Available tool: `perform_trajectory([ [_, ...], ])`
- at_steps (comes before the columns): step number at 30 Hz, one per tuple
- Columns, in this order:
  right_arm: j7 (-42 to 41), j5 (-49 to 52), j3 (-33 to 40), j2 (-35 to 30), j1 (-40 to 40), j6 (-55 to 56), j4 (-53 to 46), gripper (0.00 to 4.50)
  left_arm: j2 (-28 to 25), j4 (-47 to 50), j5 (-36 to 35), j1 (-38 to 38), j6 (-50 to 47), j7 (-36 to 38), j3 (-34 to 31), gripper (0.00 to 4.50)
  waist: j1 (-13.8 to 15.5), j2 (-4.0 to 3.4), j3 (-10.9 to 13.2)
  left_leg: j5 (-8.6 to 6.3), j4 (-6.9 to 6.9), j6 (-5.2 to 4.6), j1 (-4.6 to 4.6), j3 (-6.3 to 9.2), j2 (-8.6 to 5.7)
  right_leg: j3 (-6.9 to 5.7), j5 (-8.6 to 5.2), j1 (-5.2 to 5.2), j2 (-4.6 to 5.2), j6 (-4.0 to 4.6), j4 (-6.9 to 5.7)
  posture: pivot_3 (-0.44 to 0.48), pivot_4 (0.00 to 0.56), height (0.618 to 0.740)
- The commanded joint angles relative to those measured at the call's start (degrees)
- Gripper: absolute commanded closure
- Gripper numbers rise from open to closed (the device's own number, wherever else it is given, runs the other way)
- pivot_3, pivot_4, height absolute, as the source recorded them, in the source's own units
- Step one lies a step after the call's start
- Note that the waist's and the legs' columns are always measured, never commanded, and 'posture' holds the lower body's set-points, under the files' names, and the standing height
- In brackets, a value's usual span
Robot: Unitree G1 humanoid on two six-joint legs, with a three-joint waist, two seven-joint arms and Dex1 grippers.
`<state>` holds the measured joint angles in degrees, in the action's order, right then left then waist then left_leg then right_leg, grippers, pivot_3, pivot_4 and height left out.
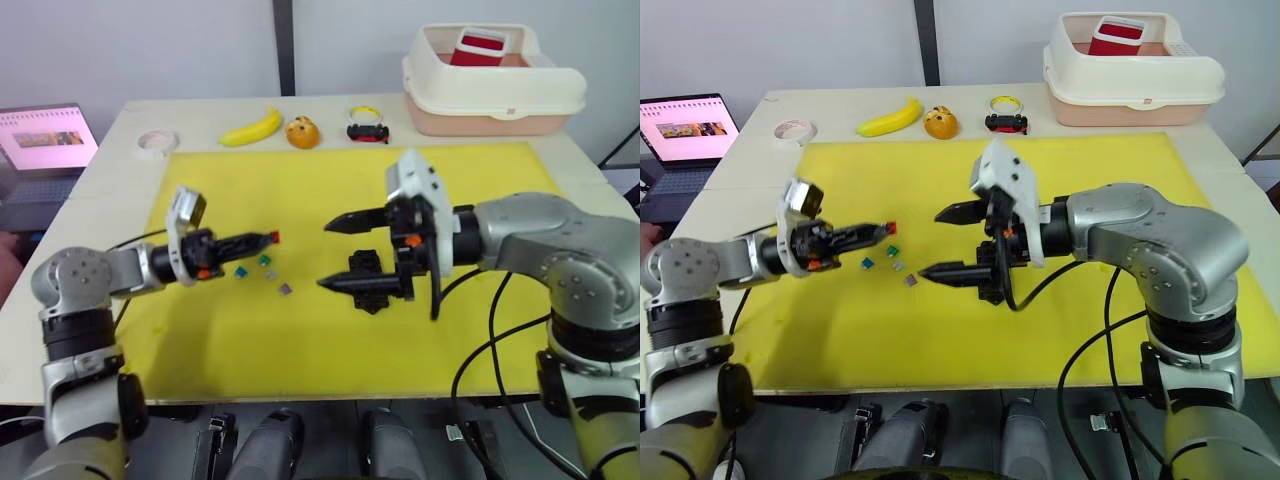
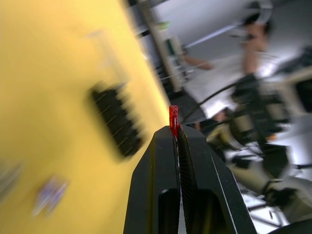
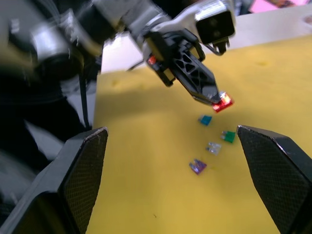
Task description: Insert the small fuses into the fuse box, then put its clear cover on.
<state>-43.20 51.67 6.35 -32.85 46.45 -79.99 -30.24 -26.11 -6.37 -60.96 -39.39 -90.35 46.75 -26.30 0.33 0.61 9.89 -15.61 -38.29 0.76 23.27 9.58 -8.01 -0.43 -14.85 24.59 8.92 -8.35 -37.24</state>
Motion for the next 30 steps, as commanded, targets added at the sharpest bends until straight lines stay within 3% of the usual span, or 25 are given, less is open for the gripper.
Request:
perform_trajectory([
  [1, 7.95, 7.52, 10.17, 4.49, 3.98, -10.08, 2.85, 0.00, 3.31, 3.41, -6.45, -4.79, -1.19, -4.56, -3.84, 4.49, -0.17, 0.00, 0.00, 0.00, 0.00, 0.01, 0.00, 0.00, 0.00, 0.00, 0.00, 0.00, -0.01, 0.00, -0.01, 0.000, 0.150, 0.740],
  [7, 27.24, 25.50, 19.08, 8.57, 5.94, -12.51, 12.35, 0.00, 7.25, 4.53, -12.65, -8.86, 0.56, -9.56, -3.82, 4.49, -0.31, 0.00, 0.00, 0.01, 0.01, 0.01, -0.01, -0.01, 0.00, 0.03, 0.00, 0.01, 0.00, 0.00, -0.02, 0.000, 0.150, 0.740],
  [13, 53.83, 59.00, 7.58, -0.60, 0.64, 8.01, 14.09, 0.00, 8.18, 4.16, -16.51, -10.33, 3.24, -11.80, -1.98, 4.49, -0.73, 0.00, 0.00, 0.01, 0.01, 0.01, 0.00, -0.03, 0.00, 0.08, 0.00, 0.01, 0.01, 0.00, -0.01, 0.000, 0.150, 0.740],
  [18, 56.72, 61.33, 2.58, -1.82, -0.49, 16.14, 10.66, 0.00, 7.38, 4.14, -18.72, -9.93, 4.68, -12.84, -0.40, 4.49, -1.24, 0.00, 0.00, 0.01, 0.02, 0.01, -0.01, -0.05, 0.06, 0.08, 0.00, 0.01, -0.10, 0.00, 0.00, 0.000, 0.150, 0.740],
  [27, 56.79, 61.33, -0.30, -3.25, -0.60, 20.77, 9.59, 0.00, 6.08, 4.84, -23.85, -9.01, 7.49, -15.78, 1.94, 4.49, -1.00, 0.01, 0.01, 0.01, 0.00, 0.00, 0.00, -0.05, 0.04, 0.08, 0.00, 0.01, -0.12, 0.00, 0.00, 0.000, 0.150, 0.740],
  [30, 56.39, 61.33, -0.66, -3.57, -0.71, 21.18, 9.47, 0.85, 5.53, 5.01, -25.08, -8.52, 8.51, -16.50, 2.78, 4.50, -1.04, 0.01, 0.01, 0.01, 0.00, 0.00, 0.00, -0.05, 0.04, 0.08, 0.00, 0.01, -0.12, 0.00, 0.00, 0.000, 0.150, 0.740],
])
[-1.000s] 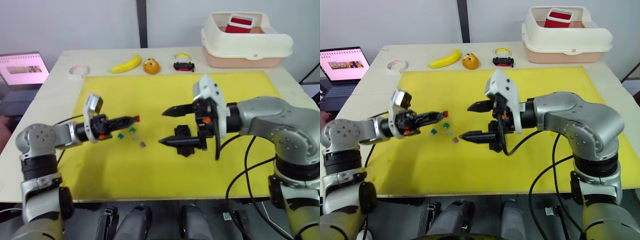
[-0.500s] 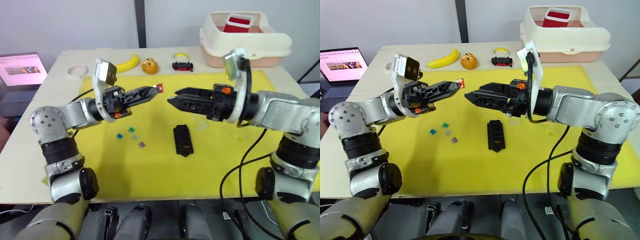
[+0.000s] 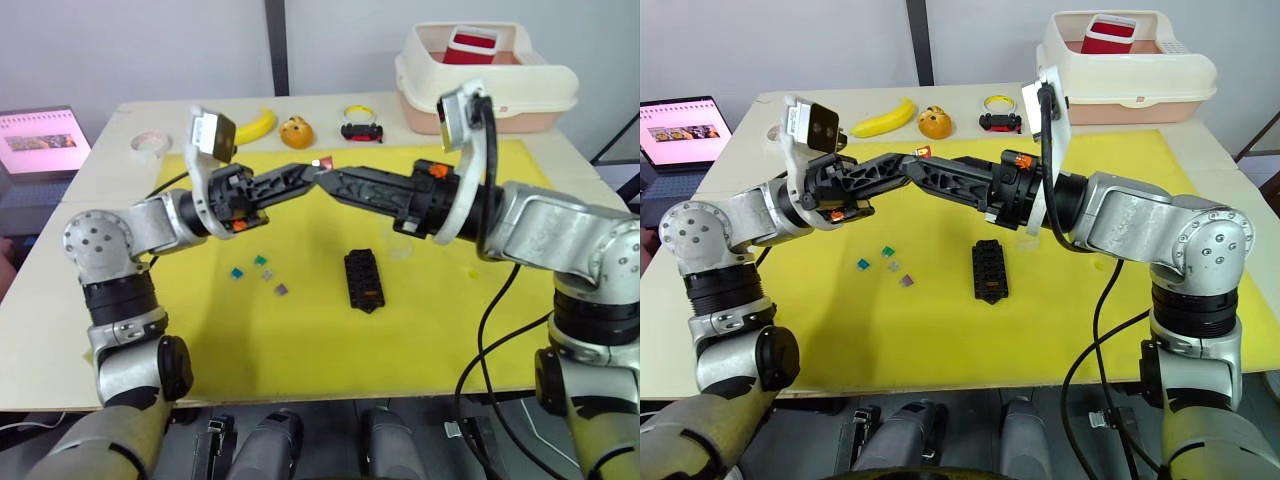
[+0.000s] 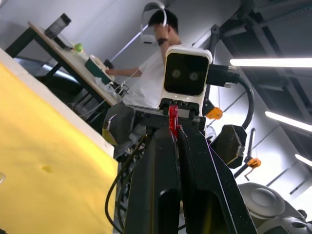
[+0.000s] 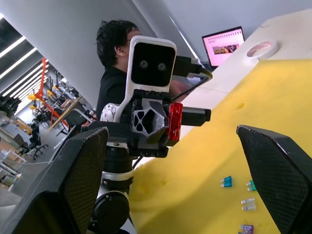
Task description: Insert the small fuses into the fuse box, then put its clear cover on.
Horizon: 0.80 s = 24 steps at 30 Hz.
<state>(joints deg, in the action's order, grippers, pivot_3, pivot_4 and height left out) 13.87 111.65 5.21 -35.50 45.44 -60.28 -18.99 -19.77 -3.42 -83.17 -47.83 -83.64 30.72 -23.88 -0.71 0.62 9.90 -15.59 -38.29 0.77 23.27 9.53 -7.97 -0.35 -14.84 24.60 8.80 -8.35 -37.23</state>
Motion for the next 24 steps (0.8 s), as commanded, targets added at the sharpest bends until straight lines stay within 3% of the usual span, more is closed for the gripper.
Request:
perform_trajectory([
  [1, -0.75, 1.35, 0.37, -1.00, 0.31, 1.58, -1.86, 1.23, -1.05, 2.10, -3.37, 0.07, 2.10, -0.72, 0.61, 4.50, 0.01, 0.00, 0.00, 0.00, 0.00, 0.00, 0.00, 0.00, 0.00, 0.00, 0.00, 0.00, 0.00, 0.00, 0.00, 0.000, 0.150, 0.740],
  [2, -0.79, 1.35, 0.26, -1.13, 0.32, 1.71, -1.91, 1.69, -1.28, 2.18, -3.82, 0.27, 2.40, -0.95, 0.88, 4.50, 0.01, 0.00, 0.00, 0.00, 0.00, 0.00, 0.00, 0.00, 0.00, 0.00, 0.00, 0.00, 0.00, 0.00, 0.00, 0.000, 0.150, 0.740],
  [24, -2.08, 1.35, -0.35, -1.99, 0.08, 2.32, -2.10, 1.69, -4.86, 2.92, -9.69, 2.20, 7.83, -4.02, 5.74, 4.50, 0.03, 0.00, 0.00, 0.00, 0.02, 0.00, 0.00, 0.00, 0.01, 0.04, 0.00, 0.00, -0.01, 0.00, 0.02, 0.000, 0.150, 0.740],
])
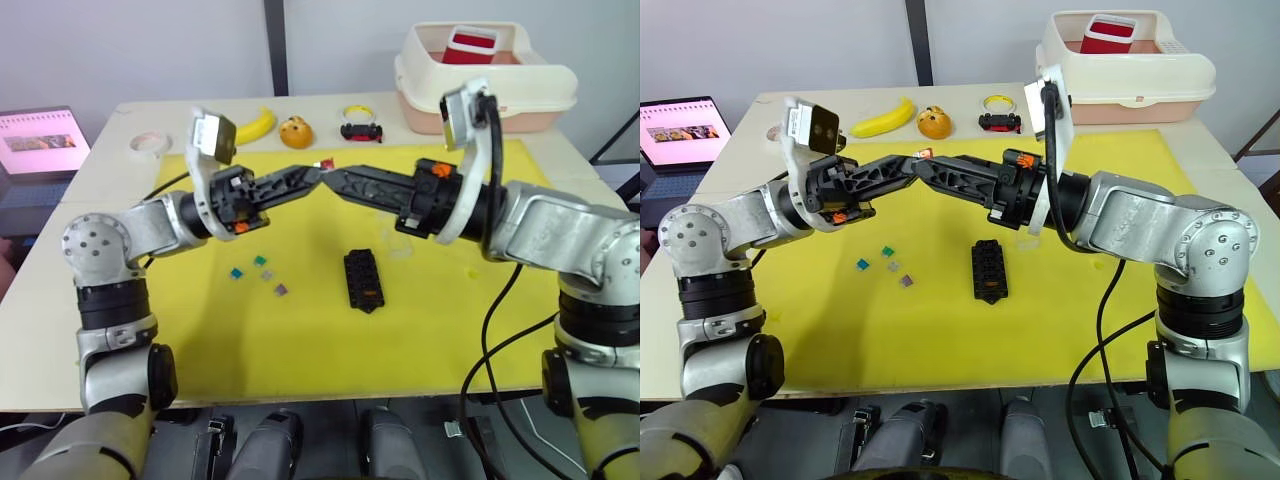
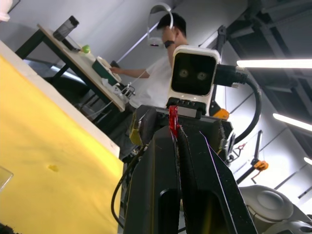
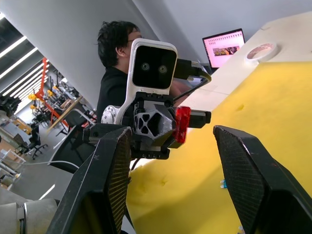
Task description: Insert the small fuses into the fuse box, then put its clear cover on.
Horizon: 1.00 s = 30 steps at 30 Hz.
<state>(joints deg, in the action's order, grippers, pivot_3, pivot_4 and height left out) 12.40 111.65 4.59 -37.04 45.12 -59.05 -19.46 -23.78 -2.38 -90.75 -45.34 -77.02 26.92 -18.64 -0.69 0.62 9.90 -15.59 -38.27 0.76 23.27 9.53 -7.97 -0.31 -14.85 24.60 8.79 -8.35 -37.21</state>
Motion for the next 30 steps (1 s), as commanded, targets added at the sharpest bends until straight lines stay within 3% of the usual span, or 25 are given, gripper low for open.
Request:
perform_trajectory([
  [1, -0.62, 1.35, 0.25, -0.52, 0.38, 1.09, -1.65, 1.69, -0.95, 1.90, -2.26, -0.22, 1.33, -0.29, 0.64, 4.50, 0.00, 0.00, 0.00, 0.00, 0.00, 0.00, 0.00, 0.00, 0.00, 0.00, 0.00, 0.00, 0.00, 0.00, 0.00, 0.000, 0.150, 0.740],
  [6, -0.77, 1.35, 0.20, -0.59, 0.28, 1.29, -1.90, 1.69, -1.46, 2.11, -3.09, 0.13, 1.96, -0.67, 1.31, 4.50, 0.05, 0.00, 0.00, 0.00, 0.00, 0.00, 0.00, 0.00, 0.00, 0.00, 0.00, 0.00, 0.00, 0.00, 0.00, 0.000, 0.150, 0.740],
  [9, -0.89, 1.35, 0.14, -0.67, 0.30, 1.39, -1.99, 2.55, -1.86, 2.26, -3.36, 0.34, 2.43, -0.64, 1.93, 4.50, -0.03, 0.00, 0.00, 0.00, 0.00, 0.00, 0.00, 0.00, 0.00, 0.00, 0.00, 0.00, 0.00, 0.00, 0.00, 0.000, 0.150, 0.740],
  [12, -0.91, 1.35, 0.04, -0.82, 0.33, 1.49, -2.03, 4.00, -2.16, 2.28, -3.60, 0.44, 2.71, -0.60, 2.26, 4.50, -0.02, 0.00, 0.00, 0.00, 0.01, 0.00, 0.00, 0.00, 0.00, 0.00, 0.00, 0.01, 0.00, 0.00, 0.00, 0.000, 0.150, 0.740],
  [13, -0.95, 1.35, 0.02, -0.88, 0.31, 1.57, -2.04, 4.30, -2.34, 2.19, -3.51, 0.53, 2.81, -0.42, 2.31, 4.50, -0.02, 0.00, 0.00, 0.00, 0.01, 0.00, 0.00, 0.00, 0.00, 0.01, 0.00, 0.01, 0.00, 0.00, 0.01, 0.000, 0.150, 0.740],
  [30, -3.83, 1.35, 0.73, -1.80, 0.09, 1.45, -1.99, 4.30, -5.34, 2.02, -4.51, 2.41, 4.45, 1.89, 3.36, 4.50, -0.03, 0.00, 0.00, 0.00, 0.03, 0.00, 0.00, 0.00, 0.00, 0.01, 0.00, 0.01, -0.01, 0.00, 0.03, 0.000, 0.150, 0.740],
])
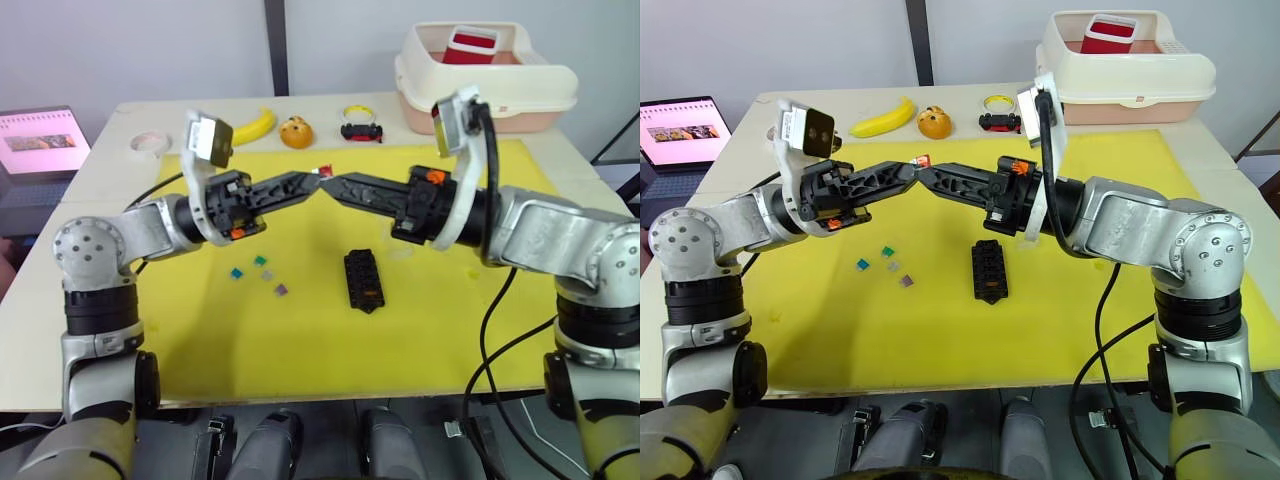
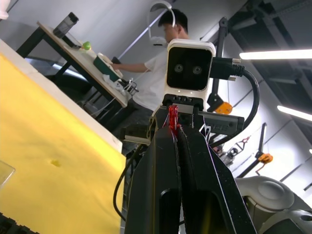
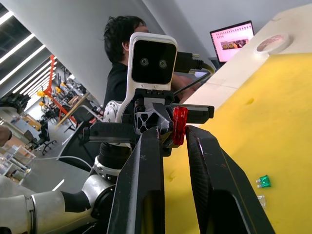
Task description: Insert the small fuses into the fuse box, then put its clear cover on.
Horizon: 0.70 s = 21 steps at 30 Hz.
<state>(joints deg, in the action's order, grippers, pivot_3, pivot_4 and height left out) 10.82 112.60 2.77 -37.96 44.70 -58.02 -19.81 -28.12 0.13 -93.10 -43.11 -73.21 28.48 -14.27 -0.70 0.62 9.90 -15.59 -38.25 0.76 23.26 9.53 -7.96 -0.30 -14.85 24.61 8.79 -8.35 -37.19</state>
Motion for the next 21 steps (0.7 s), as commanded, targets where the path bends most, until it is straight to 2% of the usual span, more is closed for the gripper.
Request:
perform_trajectory([
  [1, -2.74, 0.40, 2.64, -0.82, 0.44, 0.42, -1.85, 4.30, -1.15, -0.58, -2.65, 0.12, 0.46, 0.44, -0.98, 4.50, -0.02, 0.00, 0.00, 0.00, 0.00, 0.00, 0.00, 0.00, 0.00, 0.00, 0.00, 0.00, 0.00, 0.00, 0.00, 0.000, 0.150, 0.740],
  [10, -8.21, 0.40, 3.46, -1.44, -0.24, -0.18, -2.55, 4.30, -3.08, -1.46, -6.02, -0.41, -0.15, 0.81, 0.00, 4.50, 0.00, 0.00, 0.00, 0.00, 0.00, 0.00, 0.00, 0.00, 0.00, 0.00, 0.00, 0.00, 0.00, 0.00, 0.00, 0.000, 0.150, 0.740],
  [21, -7.97, 0.40, 2.88, -1.57, 0.30, 0.29, -2.31, 4.30, -3.80, -0.43, -6.61, 0.01, 0.80, 0.82, 1.47, 4.50, 0.01, 0.00, 0.00, 0.00, 0.01, 0.00, 0.00, 0.00, 0.00, 0.01, 0.00, 0.00, 0.00, 0.00, 0.01, 0.000, 0.150, 0.740],
])
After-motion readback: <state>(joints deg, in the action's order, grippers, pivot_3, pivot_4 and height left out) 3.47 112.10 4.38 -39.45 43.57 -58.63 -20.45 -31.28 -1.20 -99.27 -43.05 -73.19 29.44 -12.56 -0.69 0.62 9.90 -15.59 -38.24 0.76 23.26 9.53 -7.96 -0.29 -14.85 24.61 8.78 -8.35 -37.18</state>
